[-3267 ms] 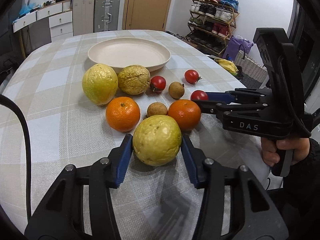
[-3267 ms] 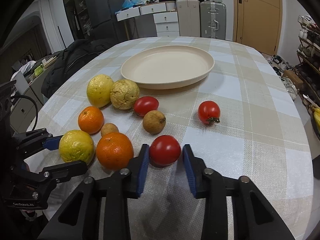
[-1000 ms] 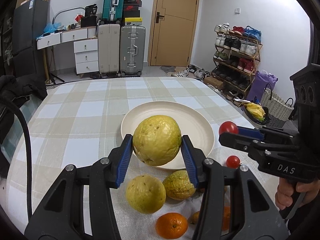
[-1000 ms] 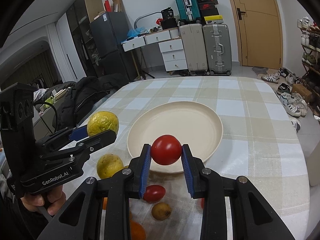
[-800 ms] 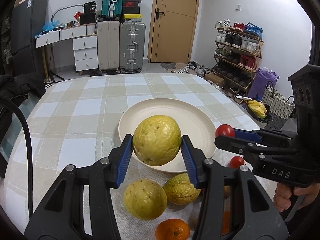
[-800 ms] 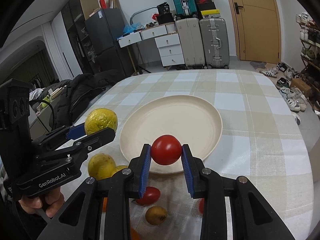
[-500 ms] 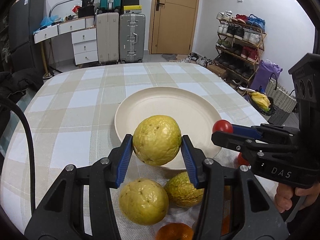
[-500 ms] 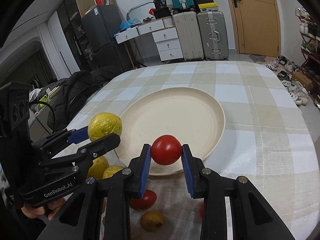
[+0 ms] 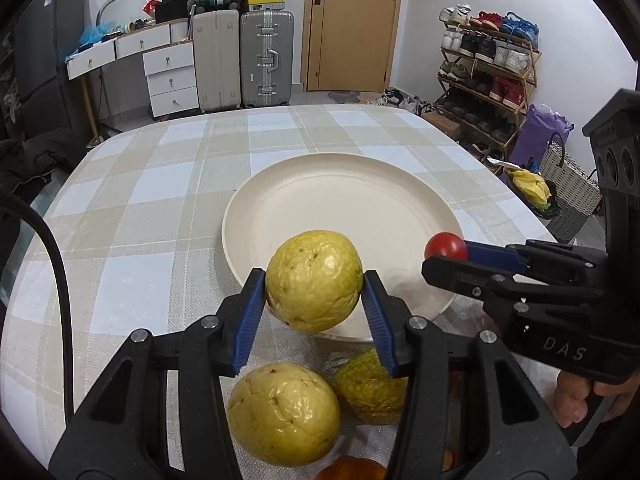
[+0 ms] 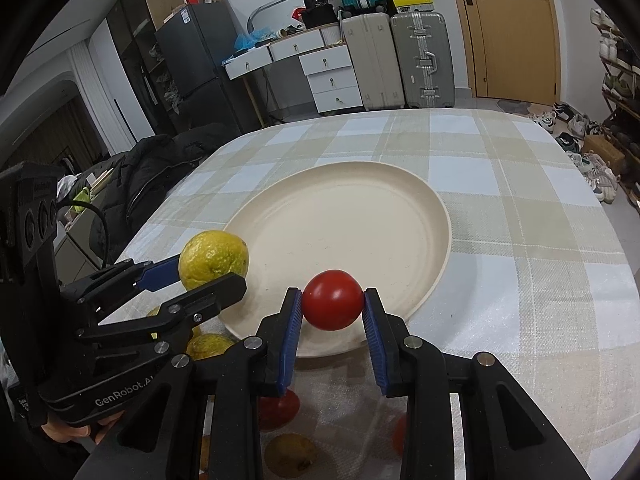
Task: Organize fruits
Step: 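Carry the guava with the left tool into the white plate while the right tool places the tomato there, then move both open tools back toward the remaining fruit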
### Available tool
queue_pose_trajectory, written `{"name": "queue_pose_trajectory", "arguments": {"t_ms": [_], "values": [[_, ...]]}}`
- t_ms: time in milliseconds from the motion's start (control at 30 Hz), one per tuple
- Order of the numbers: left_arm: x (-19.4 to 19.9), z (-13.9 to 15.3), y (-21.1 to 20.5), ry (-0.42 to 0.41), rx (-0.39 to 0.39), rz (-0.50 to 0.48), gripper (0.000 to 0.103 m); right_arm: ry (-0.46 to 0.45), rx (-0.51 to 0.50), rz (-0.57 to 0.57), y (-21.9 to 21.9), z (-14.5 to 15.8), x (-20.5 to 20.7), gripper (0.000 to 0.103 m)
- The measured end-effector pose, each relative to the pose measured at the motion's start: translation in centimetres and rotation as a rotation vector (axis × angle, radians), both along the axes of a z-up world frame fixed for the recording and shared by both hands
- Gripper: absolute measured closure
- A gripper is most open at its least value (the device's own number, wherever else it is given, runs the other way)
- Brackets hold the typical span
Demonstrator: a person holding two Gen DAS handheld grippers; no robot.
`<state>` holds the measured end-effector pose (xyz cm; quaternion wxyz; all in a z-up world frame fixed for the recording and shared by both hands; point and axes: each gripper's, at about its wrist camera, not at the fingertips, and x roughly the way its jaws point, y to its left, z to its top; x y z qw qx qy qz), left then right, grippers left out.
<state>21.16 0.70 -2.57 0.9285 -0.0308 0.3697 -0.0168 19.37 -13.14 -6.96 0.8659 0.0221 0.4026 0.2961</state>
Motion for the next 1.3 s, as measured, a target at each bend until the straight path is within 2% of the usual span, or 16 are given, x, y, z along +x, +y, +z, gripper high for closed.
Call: {"name": "queue_pose_trajectory", "arguments": {"t_ms": [200, 267, 333, 367, 400, 433, 533, 600, 633, 867, 1000, 1167, 1300], "values": [[0.4, -0.4, 0.2, 0.022, -0.019, -0.002, 0.057, 0.007, -0.006, -0.013, -0.2, -0.1, 0.4, 0.07], [0.1, -0.1, 0.3, 0.012, -0.019, -0.001, 0.057, -0.001, -0.01, -0.019, -0.4, 0.1, 0.2, 0.061], [-0.4, 0.3, 0.3, -0.004, -0.012, 0.0, 0.055, -0.017, -0.01, -0.026, -0.7, 0.6, -0.2, 0.041], [-0.8, 0.5, 0.4, -0.007, -0.006, 0.005, 0.049, -0.028, -0.009, -0.028, -0.9, 0.8, -0.4, 0.037], [-1.1, 0.7, 0.5, -0.009, -0.007, 0.009, 0.045, -0.047, -0.006, -0.032, -1.1, 1.2, -0.7, 0.029], [-1.6, 1.0, 0.7, -0.019, -0.011, 0.014, 0.036, -0.058, -0.003, -0.034, -1.3, 1.5, -1.0, 0.018], [-3.5, 2.0, 1.3, -0.065, -0.019, 0.034, 0.015, -0.07, 0.014, -0.035, -2.1, 2.2, -1.8, 0.006], [-4.9, 2.7, 1.7, -0.095, -0.023, 0.039, 0.007, -0.066, 0.032, -0.031, -2.6, 2.6, -2.2, 0.001], [-5.5, 3.0, 1.8, -0.104, -0.024, 0.041, 0.0, -0.067, 0.04, -0.032, -2.9, 2.8, -2.5, 0.0], [-9.1, 3.6, 2.7, -0.11, -0.021, 0.043, 0.0, -0.066, 0.007, 0.006, -3.3, 3.7, -4.4, 0.0], [-10.3, 3.4, 2.8, -0.1, 0.009, 0.049, 0.0, -0.054, -0.035, 0.017, -3.4, 3.7, -5.3, 0.0], [-10.8, 2.9, 3.2, -0.078, -0.004, 0.054, 0.0, -0.077, -0.129, 0.029, -3.4, 2.8, -6.1, 0.0], [-10.9, 2.4, 3.0, -0.057, -0.004, 0.045, 0.0, -0.054, -0.128, 0.008, -3.8, 2.3, -5.7, 0.0]]}}
